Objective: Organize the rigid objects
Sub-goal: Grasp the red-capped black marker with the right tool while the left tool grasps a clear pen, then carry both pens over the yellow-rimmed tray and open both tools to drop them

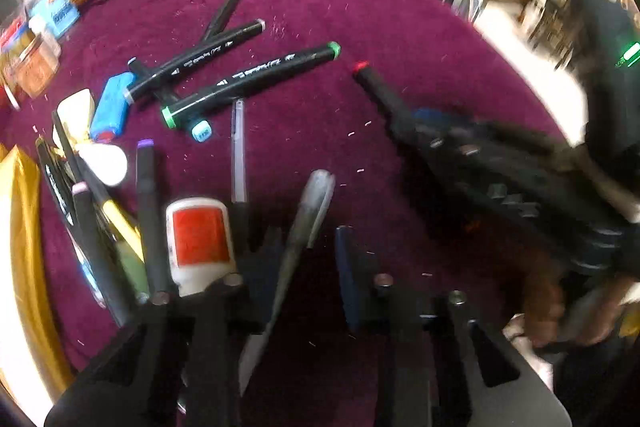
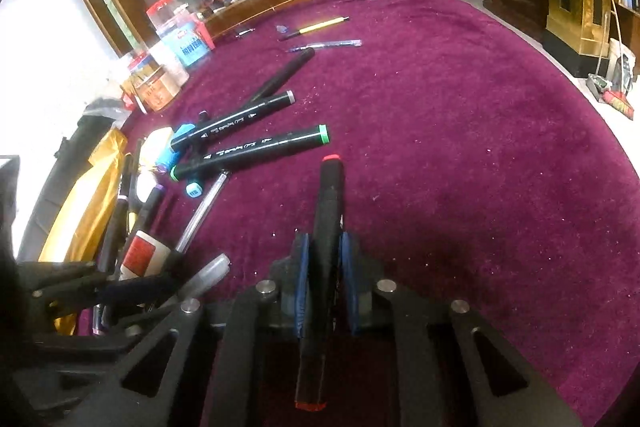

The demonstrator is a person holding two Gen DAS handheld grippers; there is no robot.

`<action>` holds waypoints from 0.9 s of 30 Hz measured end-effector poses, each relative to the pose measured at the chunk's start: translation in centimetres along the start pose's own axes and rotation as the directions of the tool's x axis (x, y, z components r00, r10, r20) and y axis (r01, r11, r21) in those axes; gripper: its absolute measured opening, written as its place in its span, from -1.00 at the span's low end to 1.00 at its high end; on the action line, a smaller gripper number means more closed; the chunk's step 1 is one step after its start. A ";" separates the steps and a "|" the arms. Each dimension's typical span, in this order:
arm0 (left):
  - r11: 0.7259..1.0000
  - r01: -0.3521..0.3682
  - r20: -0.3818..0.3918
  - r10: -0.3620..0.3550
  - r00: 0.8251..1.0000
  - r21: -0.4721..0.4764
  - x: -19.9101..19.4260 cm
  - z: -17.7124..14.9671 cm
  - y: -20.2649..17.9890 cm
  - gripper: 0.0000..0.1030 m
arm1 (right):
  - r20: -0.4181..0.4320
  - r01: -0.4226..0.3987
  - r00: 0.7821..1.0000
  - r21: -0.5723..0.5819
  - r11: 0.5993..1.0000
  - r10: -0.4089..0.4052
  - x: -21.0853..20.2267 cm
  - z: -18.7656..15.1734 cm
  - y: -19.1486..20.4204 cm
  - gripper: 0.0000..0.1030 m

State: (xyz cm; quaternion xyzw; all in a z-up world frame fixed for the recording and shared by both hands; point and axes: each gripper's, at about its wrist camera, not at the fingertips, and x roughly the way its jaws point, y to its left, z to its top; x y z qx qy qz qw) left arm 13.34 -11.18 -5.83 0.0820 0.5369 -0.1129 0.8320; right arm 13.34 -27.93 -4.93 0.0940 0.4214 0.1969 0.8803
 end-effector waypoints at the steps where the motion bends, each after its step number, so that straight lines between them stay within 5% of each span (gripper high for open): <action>1: 1.000 0.002 0.011 -0.002 1.000 0.009 0.0 0.1 0.0 -0.62 | -0.003 0.002 1.000 -0.001 1.000 -0.002 -0.1 0.0 0.1 -0.71; 5: 0.999 0.038 -0.026 -0.038 0.999 -0.019 0.1 -0.6 1.2 -0.62 | -0.017 0.015 1.000 -0.014 1.000 -0.016 -0.1 0.0 0.4 -0.70; 15: 0.996 -0.082 -0.030 0.083 0.996 0.031 0.9 0.3 -0.7 -0.83 | -0.009 0.043 0.999 -0.034 0.998 -0.043 -0.1 -0.1 1.0 -0.70; 20: 0.990 0.059 -0.013 -0.061 0.998 -0.125 0.0 0.8 1.7 -0.88 | 0.001 0.044 0.999 -0.020 0.999 -0.044 -0.1 -0.1 0.7 -0.72; 27: 0.930 0.193 0.132 -0.159 0.978 -0.313 -3.9 -0.1 5.7 -0.88 | 0.084 0.051 0.995 -0.031 0.998 -0.048 -1.5 -0.5 1.3 -0.73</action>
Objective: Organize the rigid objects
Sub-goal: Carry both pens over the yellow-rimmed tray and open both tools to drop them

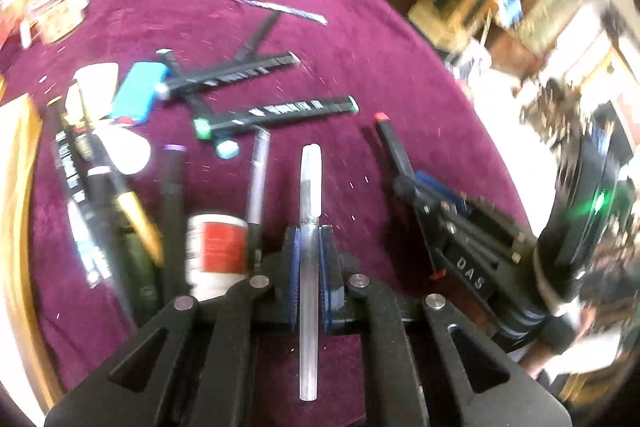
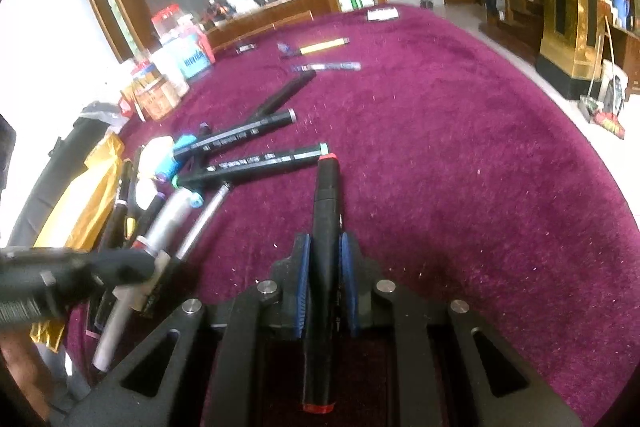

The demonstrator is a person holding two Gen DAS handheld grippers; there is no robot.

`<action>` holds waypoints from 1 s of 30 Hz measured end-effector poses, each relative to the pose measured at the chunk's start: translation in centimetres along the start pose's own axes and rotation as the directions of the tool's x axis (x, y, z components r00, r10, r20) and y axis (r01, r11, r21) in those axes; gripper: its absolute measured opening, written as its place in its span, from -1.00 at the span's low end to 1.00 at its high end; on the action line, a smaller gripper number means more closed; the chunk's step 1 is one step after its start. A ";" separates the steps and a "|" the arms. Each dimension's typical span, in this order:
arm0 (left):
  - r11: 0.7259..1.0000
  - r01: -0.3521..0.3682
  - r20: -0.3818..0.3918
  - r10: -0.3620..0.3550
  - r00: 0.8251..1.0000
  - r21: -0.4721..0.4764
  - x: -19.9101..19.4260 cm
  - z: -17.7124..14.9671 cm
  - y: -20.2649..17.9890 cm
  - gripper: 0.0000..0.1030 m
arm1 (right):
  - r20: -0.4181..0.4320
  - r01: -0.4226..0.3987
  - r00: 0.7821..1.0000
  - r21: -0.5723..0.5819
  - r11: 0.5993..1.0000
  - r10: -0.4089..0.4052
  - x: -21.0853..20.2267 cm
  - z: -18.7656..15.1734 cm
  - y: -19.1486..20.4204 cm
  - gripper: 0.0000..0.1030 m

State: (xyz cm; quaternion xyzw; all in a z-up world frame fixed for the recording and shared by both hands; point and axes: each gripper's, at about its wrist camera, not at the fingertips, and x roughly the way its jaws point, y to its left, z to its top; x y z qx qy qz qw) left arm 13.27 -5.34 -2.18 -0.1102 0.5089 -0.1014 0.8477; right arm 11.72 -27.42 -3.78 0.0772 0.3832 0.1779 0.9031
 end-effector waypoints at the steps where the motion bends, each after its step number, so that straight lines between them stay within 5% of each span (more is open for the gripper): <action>1: 0.999 0.028 0.016 -0.027 1.000 -0.031 -0.9 0.0 0.7 -0.88 | 0.001 -0.014 1.000 0.020 1.000 0.014 -0.3 -0.1 -0.1 -0.72; 7: 0.982 0.122 0.097 -0.109 0.989 -0.144 -6.2 -0.6 4.3 -0.88 | 0.026 -0.110 0.994 0.017 0.994 0.110 -3.7 0.1 3.7 -0.73; 12: 0.937 0.220 0.171 -0.178 0.969 -0.272 -10.4 -2.4 8.5 -0.88 | -0.019 -0.271 0.962 -0.018 0.962 0.271 -4.4 0.6 9.4 -0.73; 17: 0.900 0.236 0.244 -0.151 0.958 -0.366 -13.9 -4.5 12.8 -0.88 | -0.117 -0.416 0.906 -0.075 0.906 0.406 -3.3 0.3 15.9 -0.72; 30: 0.807 0.241 0.308 -0.077 0.948 -0.539 -16.5 -8.2 20.9 -0.87 | -0.258 -0.556 0.819 -0.143 0.818 0.512 0.3 -1.1 25.8 -0.72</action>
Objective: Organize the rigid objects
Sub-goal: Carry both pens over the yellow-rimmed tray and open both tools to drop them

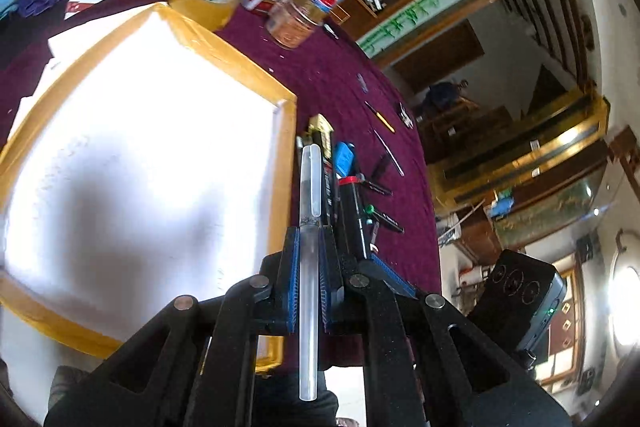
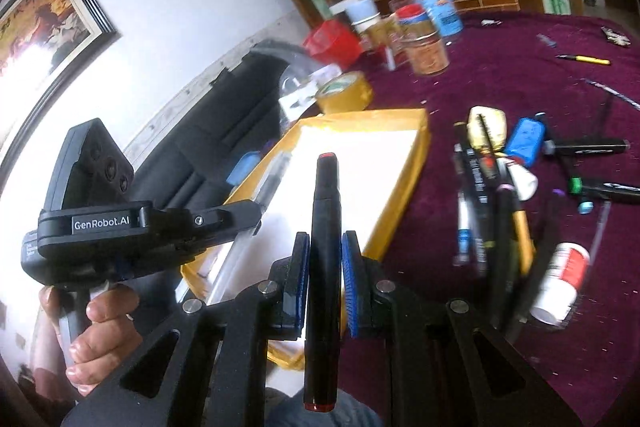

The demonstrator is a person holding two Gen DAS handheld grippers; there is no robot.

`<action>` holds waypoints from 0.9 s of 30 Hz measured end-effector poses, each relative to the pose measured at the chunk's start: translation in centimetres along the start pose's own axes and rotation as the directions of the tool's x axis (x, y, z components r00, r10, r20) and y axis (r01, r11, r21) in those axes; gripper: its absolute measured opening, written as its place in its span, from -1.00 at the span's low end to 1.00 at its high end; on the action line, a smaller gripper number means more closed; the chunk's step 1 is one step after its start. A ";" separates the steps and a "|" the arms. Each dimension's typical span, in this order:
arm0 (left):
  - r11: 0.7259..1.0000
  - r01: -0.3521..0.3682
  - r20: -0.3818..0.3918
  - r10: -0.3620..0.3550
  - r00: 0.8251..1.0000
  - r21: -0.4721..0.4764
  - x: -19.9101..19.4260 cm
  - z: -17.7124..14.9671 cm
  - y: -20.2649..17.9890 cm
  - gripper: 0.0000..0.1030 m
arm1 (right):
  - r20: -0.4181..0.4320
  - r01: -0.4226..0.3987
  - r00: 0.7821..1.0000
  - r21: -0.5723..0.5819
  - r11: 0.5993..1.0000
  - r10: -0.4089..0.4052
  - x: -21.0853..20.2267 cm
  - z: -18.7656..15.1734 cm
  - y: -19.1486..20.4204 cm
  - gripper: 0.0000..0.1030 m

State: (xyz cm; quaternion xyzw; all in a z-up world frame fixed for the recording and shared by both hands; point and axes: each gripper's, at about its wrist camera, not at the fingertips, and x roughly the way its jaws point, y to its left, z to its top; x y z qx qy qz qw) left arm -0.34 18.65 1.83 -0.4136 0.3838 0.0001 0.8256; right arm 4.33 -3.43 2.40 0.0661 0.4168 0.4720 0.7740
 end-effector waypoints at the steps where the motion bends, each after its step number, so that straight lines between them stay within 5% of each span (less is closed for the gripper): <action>1: 1.000 -0.002 0.002 0.002 1.000 -0.005 -0.2 0.2 0.6 -0.88 | -0.008 -0.006 1.000 -0.001 1.000 0.006 0.7 0.2 0.1 -0.72; 21: 0.989 -0.074 -0.006 0.074 0.997 -0.128 -0.3 1.7 7.5 -0.87 | -0.093 -0.016 0.996 -0.025 1.000 0.014 5.8 0.9 3.5 -0.72; 27: 0.973 -0.208 -0.024 0.207 0.978 -0.097 1.7 2.6 9.1 -0.87 | -0.137 0.062 0.988 -0.028 0.998 -0.065 9.7 1.5 3.5 -0.72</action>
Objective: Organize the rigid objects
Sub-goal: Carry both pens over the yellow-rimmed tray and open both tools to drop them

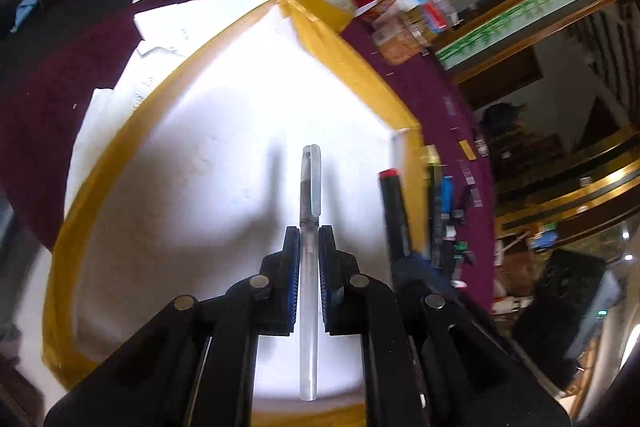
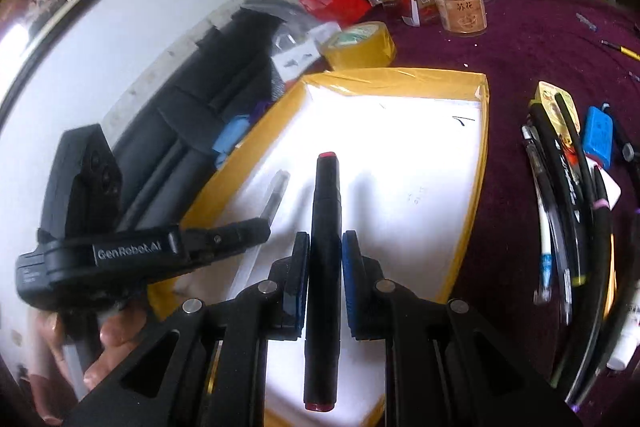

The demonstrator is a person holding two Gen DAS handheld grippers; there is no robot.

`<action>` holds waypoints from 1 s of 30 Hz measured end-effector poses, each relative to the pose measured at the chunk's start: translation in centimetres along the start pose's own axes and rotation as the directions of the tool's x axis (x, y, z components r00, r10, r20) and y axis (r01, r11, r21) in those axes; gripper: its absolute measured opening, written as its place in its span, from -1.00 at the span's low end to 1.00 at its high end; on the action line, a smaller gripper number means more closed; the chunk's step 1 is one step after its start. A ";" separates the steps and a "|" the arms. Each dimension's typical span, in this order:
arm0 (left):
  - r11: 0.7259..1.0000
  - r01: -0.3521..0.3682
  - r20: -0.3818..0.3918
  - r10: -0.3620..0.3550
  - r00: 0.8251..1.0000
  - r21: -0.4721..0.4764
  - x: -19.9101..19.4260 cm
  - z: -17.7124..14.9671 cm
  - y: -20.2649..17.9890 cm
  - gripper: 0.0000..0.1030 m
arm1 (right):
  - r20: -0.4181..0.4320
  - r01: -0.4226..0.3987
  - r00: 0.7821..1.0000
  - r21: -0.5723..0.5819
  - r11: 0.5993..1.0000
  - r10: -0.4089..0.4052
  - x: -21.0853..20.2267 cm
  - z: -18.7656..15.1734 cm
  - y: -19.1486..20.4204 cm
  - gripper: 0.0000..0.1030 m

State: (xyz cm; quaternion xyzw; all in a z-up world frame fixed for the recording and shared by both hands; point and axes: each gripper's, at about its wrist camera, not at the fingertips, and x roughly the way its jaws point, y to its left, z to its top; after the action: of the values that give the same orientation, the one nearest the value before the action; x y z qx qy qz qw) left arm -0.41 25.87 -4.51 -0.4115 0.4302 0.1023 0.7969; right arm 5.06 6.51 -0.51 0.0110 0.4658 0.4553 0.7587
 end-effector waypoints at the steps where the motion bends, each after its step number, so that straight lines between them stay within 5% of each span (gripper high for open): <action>1: 1.000 -0.025 -0.006 0.025 1.000 0.010 0.5 0.1 0.1 -0.87 | -0.002 0.016 1.000 -0.007 1.000 -0.016 0.4 0.0 0.1 -0.72; 5: 0.985 -0.151 0.012 0.151 0.988 0.079 1.9 -0.4 -0.4 -0.87 | -0.017 0.069 0.997 -0.039 0.997 -0.069 1.8 -0.5 0.2 -0.72; 14: 0.975 -0.199 0.070 0.192 0.979 0.100 1.4 -1.0 -0.7 -0.85 | -0.014 0.111 0.993 -0.093 0.989 -0.113 2.2 -1.3 0.1 -0.65; 16: 0.975 -0.199 0.070 0.193 0.979 0.100 1.4 -1.1 -0.9 -0.75 | -0.007 0.078 0.997 -0.100 0.992 -0.079 1.8 -1.5 0.3 -0.44; 18: 0.975 -0.200 0.082 0.193 0.978 0.093 1.0 -1.3 -1.2 -0.35 | 0.022 0.051 0.999 -0.101 0.994 -0.049 0.8 -1.6 0.5 -0.09; 21: 0.974 -0.208 0.131 0.196 0.972 0.090 0.0 -1.8 -2.0 0.04 | 0.080 0.028 0.997 -0.107 0.994 -0.019 -1.4 -1.6 0.5 0.01; 26: 0.958 -0.255 0.215 0.224 0.950 0.130 -1.8 -3.5 -5.0 0.04 | 0.151 -0.050 0.987 -0.080 0.995 0.062 -6.2 -2.4 -1.1 0.01; 30: 0.919 -0.315 0.314 0.235 0.920 0.237 -3.1 -5.9 -9.8 0.04 | 0.198 -0.095 0.975 -0.029 0.995 0.099 -10.0 -3.5 -3.6 0.02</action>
State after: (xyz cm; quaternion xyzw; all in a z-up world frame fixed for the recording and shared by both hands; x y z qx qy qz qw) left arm -0.76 15.84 1.70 -0.2093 0.3774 0.2087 0.8776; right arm 3.51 -4.03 2.88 0.0717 0.3821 0.4927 0.7785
